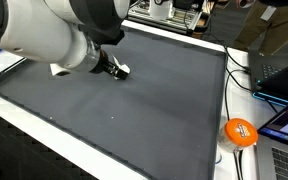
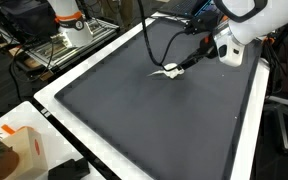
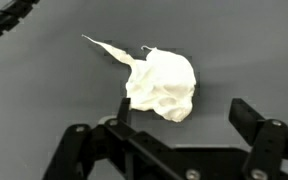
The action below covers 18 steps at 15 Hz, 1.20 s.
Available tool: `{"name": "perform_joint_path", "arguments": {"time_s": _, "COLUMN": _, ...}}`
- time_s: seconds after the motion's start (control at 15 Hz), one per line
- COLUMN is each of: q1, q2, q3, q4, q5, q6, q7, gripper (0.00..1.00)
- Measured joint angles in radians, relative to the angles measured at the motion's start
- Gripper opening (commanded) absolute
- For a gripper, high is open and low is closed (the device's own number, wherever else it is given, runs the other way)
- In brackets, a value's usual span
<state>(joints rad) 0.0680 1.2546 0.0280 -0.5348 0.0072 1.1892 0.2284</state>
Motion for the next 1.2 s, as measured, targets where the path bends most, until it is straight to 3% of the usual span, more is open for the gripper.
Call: {"name": "perform_joint_path", "arguments": {"time_s": 1.2, "q1": 0.009, "q2": 0.028, "q3": -0.009, "q4": 0.000, "q5": -0.040, "q6": -0.065, "q7": -0.021, "gripper": 1.00}}
